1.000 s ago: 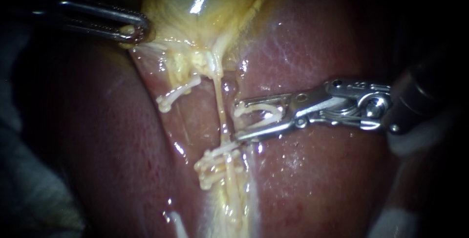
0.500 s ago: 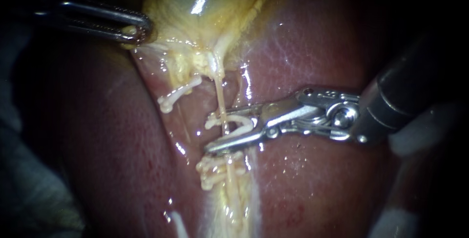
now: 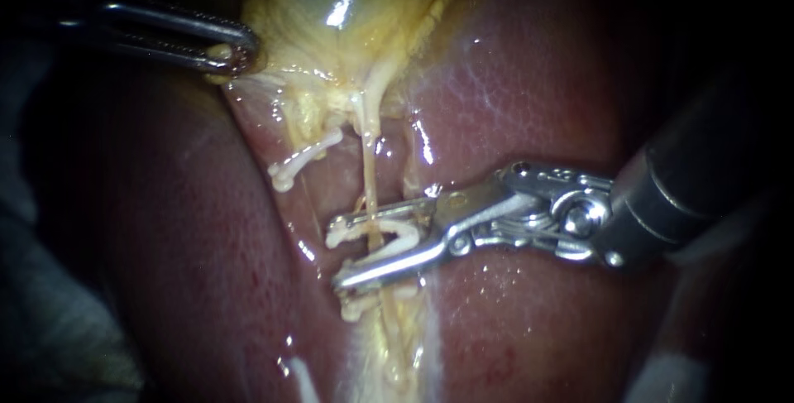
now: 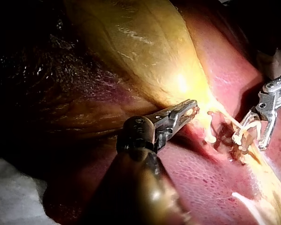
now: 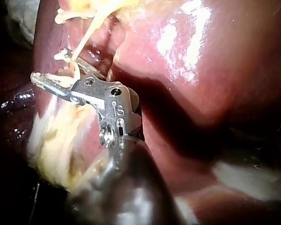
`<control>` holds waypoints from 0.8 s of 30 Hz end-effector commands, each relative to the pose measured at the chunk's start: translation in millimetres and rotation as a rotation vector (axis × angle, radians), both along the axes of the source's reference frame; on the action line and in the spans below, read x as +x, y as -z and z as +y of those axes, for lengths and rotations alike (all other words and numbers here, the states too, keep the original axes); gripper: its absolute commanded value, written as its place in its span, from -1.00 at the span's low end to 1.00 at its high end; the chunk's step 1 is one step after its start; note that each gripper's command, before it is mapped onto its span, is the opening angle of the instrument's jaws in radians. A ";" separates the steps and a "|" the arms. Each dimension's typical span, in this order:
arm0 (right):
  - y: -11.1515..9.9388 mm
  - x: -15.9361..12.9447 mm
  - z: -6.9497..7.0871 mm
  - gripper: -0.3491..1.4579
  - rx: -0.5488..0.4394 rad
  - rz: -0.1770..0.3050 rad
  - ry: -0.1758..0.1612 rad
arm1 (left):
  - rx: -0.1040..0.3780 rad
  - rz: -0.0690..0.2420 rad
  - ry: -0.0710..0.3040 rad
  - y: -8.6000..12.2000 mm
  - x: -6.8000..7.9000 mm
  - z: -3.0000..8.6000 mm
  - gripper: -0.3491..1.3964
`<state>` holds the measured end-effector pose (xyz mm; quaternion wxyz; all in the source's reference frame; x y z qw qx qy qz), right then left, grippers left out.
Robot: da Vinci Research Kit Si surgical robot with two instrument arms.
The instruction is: Clipping second clip right tube
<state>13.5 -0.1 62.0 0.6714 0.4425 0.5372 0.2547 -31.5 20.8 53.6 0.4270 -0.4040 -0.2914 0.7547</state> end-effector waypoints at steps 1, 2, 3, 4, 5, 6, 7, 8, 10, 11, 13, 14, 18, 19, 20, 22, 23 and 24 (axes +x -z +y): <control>0.0 -0.1 0.0 -0.14 -0.001 0.000 0.001 | 0.000 0.000 0.000 0.0 0.0 0.0 -1.00; 0.0 -0.1 0.0 -0.16 -0.001 0.000 0.002 | 0.000 0.000 0.000 0.0 0.0 0.0 -1.00; -0.1 -0.2 0.0 -0.18 -0.001 0.000 0.002 | 0.000 0.000 0.000 0.0 0.0 0.0 -1.00; 0.0 -0.3 0.0 -0.21 -0.001 0.000 0.002 | 0.000 0.000 0.000 0.0 0.0 0.0 -1.00; 0.0 -0.4 0.0 -0.25 0.000 0.001 0.003 | 0.000 0.000 0.000 0.0 0.0 0.0 -1.00; 0.0 -0.5 0.1 -0.30 0.000 0.001 0.003 | 0.000 0.000 0.000 0.0 0.0 0.0 -1.00; 0.1 -0.5 0.1 -0.35 0.000 0.001 0.003 | 0.000 0.000 0.000 0.0 0.0 0.0 -1.00; 0.1 -0.6 0.1 -0.41 0.001 0.001 0.003 | 0.000 0.000 0.000 0.0 0.0 0.0 -1.00; 0.2 -0.7 0.2 -0.55 0.001 0.002 0.004 | 0.000 0.000 0.000 0.0 0.0 0.0 -1.00; 0.2 -0.8 0.2 -0.58 0.002 0.002 0.004 | 0.000 0.000 0.000 0.0 0.0 0.0 -1.00; 0.3 -0.8 0.3 -0.66 0.008 0.001 0.004 | 0.000 0.000 0.000 0.0 0.0 0.0 -1.00; 0.3 -0.8 0.3 -0.70 0.013 -0.001 0.003 | 0.000 0.000 0.000 0.0 0.0 0.0 -1.00; 0.3 -0.9 0.3 -0.86 0.025 -0.004 0.003 | 0.000 0.000 0.000 0.0 0.0 0.0 -1.00; 0.3 -1.0 0.2 -0.95 0.030 -0.005 0.002 | 0.000 0.000 0.000 0.0 0.0 0.0 -1.00; 0.3 -1.1 0.2 -1.00 0.036 -0.006 0.003 | 0.000 0.000 0.000 0.0 0.0 0.0 -1.00; 0.4 -1.4 0.2 -1.00 0.048 -0.009 0.003 | 0.000 0.000 0.000 0.1 0.0 0.0 -1.00; 0.4 -1.4 0.2 -1.00 0.053 -0.010 0.003 | 0.000 0.000 0.000 0.1 0.0 0.0 -1.00; 0.4 -1.5 0.1 -1.00 0.060 -0.010 0.005 | 0.000 0.000 0.000 0.1 0.0 0.0 -1.00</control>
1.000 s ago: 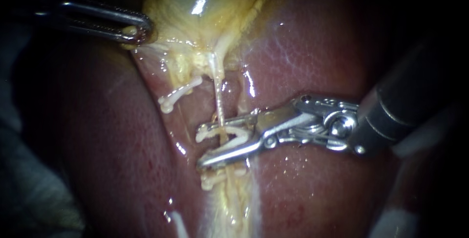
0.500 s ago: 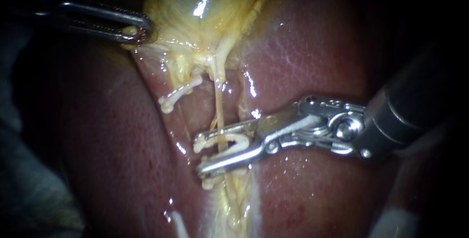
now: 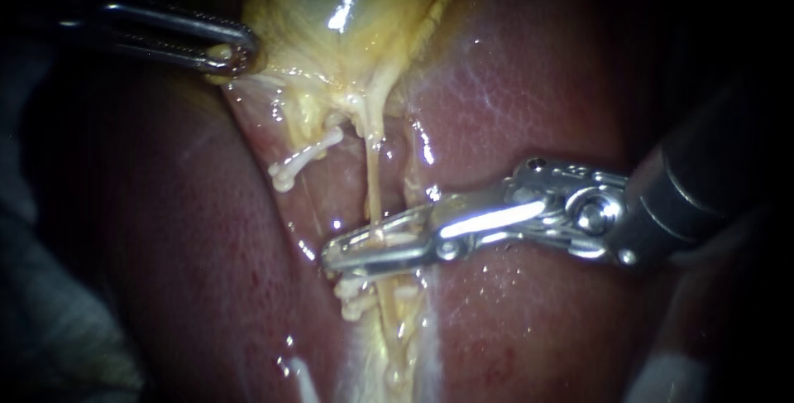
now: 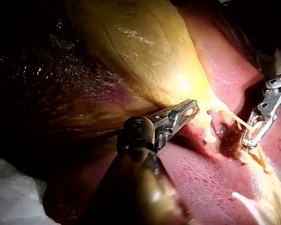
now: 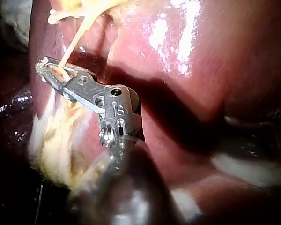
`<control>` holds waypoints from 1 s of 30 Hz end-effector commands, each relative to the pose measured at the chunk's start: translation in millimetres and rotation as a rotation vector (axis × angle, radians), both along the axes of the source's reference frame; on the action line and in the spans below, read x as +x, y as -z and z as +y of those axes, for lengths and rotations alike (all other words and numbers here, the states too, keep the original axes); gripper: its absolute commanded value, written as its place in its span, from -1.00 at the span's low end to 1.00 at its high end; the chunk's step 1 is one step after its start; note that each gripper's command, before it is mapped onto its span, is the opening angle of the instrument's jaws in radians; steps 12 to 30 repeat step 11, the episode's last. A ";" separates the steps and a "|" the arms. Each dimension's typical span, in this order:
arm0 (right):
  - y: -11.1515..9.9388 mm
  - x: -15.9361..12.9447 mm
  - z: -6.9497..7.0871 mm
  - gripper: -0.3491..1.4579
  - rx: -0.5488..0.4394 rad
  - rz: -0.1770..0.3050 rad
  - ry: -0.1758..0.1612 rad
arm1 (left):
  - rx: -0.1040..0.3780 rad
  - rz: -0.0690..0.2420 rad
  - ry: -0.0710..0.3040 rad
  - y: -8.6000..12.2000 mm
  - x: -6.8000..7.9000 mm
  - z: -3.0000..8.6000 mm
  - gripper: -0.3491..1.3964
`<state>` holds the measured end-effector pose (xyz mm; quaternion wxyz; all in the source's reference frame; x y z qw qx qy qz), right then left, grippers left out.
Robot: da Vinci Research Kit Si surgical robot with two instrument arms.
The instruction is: Clipping second clip right tube
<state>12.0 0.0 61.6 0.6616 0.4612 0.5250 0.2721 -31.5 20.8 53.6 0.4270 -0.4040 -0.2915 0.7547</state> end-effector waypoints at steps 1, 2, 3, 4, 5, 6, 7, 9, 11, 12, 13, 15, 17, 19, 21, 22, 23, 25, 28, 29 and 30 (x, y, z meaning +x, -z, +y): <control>0.1 0.0 -0.1 -1.00 0.002 0.003 0.006 | 0.000 0.000 0.000 0.0 0.0 0.0 -1.00; 0.1 0.0 -0.1 -1.00 0.002 0.004 0.006 | 0.000 0.000 0.000 0.0 0.0 0.0 -1.00; 0.1 0.1 -0.1 -1.00 0.002 0.004 0.007 | 0.000 0.000 0.001 0.0 -0.1 0.0 -1.00; 0.2 0.1 -0.2 -1.00 0.002 0.004 0.008 | 0.000 0.000 0.001 0.0 -0.1 0.0 -1.00; 0.2 0.1 -0.2 -1.00 0.002 0.005 0.008 | 0.000 0.000 0.001 0.0 -0.1 0.0 -1.00; 0.2 0.1 -0.2 -1.00 0.002 0.005 0.009 | 0.000 0.001 0.001 0.0 -0.1 0.0 -1.00; 0.2 0.1 -0.2 -1.00 0.002 0.006 0.010 | 0.000 0.001 0.001 0.0 -0.1 0.0 -1.00; 0.1 0.1 -0.1 -1.00 0.001 0.006 0.010 | 0.000 0.001 0.001 0.0 -0.2 0.0 -1.00; -0.2 0.2 -0.2 -1.00 0.000 0.005 0.010 | 0.000 0.001 0.001 0.0 -0.2 0.0 -1.00; -0.2 0.2 -0.2 -1.00 0.000 0.005 0.010 | 0.000 0.001 0.001 0.0 -0.2 0.0 -1.00; -0.2 0.2 -0.2 -1.00 0.000 0.005 0.010 | 0.000 0.001 0.001 0.0 -0.2 0.0 -1.00; -0.2 0.2 -0.2 -1.00 0.000 0.005 0.010 | 0.000 0.001 0.001 0.0 -0.2 0.0 -1.00; -0.2 0.2 -0.2 -1.00 0.000 0.005 0.010 | 0.000 0.001 0.001 0.0 -0.2 0.0 -1.00; -0.2 0.2 -0.2 -1.00 0.000 0.005 0.010 | 0.000 0.001 0.001 0.0 -0.2 0.0 -1.00; -0.2 0.2 -0.2 -1.00 0.000 0.005 0.010 | 0.000 0.001 0.001 0.0 -0.2 0.0 -1.00; -0.2 0.2 -0.2 -1.00 0.000 0.005 0.010 | 0.000 0.001 0.001 0.0 -0.2 0.0 -1.00; -0.2 0.2 -0.2 -1.00 0.000 0.005 0.010 | 0.000 0.001 0.001 0.0 -0.2 0.0 -1.00; -0.2 0.2 -0.2 -1.00 0.000 0.005 0.010 | 0.000 0.001 0.001 0.0 -0.2 0.0 -1.00; -0.2 0.2 -0.2 -1.00 0.000 0.005 0.010 | 0.000 0.001 0.001 0.0 -0.2 0.0 -1.00; -0.2 0.2 -0.2 -1.00 0.000 0.005 0.010 | 0.000 0.001 0.001 0.0 -0.2 0.0 -1.00; -0.2 0.2 -0.2 -1.00 0.000 0.005 0.010 | 0.000 0.001 0.001 0.0 -0.2 0.0 -1.00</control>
